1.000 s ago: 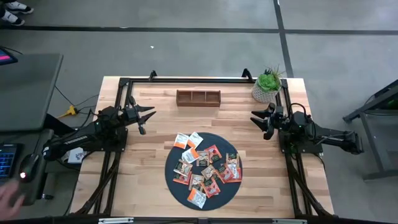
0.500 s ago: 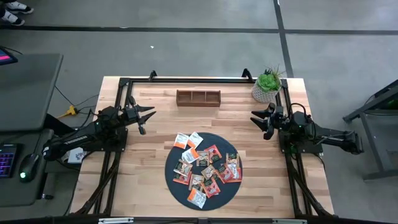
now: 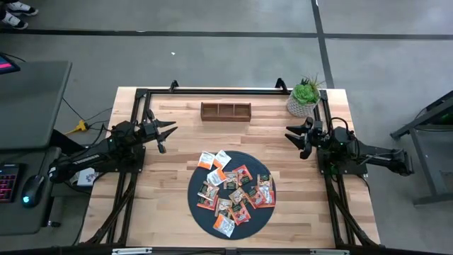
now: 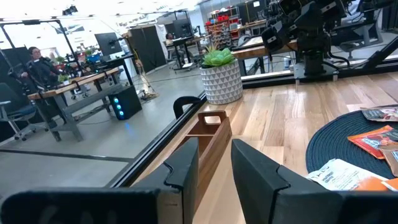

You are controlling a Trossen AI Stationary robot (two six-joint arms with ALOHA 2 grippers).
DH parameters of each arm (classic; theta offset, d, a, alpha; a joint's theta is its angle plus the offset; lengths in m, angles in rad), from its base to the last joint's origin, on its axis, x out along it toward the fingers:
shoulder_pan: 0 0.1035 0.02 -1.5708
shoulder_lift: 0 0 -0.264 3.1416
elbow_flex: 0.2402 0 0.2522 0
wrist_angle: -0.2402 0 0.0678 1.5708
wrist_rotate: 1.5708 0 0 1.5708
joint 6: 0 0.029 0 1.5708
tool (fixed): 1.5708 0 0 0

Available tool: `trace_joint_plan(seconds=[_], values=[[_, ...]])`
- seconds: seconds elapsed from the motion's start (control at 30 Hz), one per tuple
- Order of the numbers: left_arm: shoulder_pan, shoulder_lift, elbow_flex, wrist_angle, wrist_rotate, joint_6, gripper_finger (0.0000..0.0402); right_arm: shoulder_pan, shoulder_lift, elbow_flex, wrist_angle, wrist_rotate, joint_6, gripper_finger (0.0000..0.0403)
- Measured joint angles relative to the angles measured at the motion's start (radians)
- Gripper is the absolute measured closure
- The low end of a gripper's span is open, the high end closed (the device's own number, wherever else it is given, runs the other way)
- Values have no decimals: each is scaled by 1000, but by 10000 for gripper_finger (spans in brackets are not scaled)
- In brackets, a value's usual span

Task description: Pick & Place Tea

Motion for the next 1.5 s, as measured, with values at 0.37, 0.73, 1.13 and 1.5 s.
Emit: trace_joint_plan(seconds=[0.37,0.73,1.13,1.5], values=[[0,0,0,0,0,0,309,0,0,0,0,0,0,214],[0,0,0,2,-20,0,309,0,0,0,0,0,0,214],[0,70,91,-1,139,-63,309,0,0,0,0,0,0,214],[0,375,244,-45,94,-135,309,0,0,0,0,0,0,214]])
